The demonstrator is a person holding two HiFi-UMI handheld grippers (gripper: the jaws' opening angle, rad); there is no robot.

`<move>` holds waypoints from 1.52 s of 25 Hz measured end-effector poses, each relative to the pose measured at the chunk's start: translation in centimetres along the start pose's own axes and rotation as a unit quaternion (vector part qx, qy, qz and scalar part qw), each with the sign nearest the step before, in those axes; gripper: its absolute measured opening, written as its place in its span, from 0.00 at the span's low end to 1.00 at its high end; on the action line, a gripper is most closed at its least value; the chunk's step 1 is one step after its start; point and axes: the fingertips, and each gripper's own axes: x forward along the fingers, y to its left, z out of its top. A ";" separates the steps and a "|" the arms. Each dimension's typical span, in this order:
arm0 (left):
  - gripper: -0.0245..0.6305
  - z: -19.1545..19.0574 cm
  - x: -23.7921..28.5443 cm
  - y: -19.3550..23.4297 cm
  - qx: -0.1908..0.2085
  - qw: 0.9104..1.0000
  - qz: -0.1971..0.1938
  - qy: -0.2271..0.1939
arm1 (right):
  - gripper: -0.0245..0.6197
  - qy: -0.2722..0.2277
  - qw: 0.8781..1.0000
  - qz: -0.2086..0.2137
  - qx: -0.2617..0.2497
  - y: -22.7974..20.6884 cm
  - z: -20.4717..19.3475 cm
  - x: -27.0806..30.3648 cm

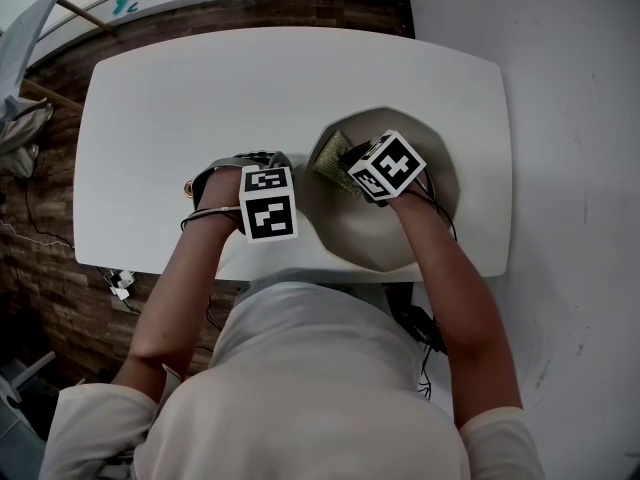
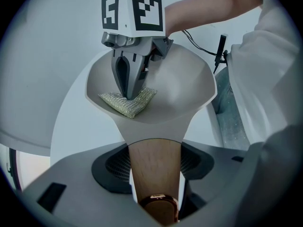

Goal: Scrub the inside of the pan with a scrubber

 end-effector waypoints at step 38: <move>0.45 0.0 0.1 0.0 -0.038 0.999 0.004 0.011 | 0.08 0.112 0.966 0.225 -0.066 10.0 -5.8 -0.3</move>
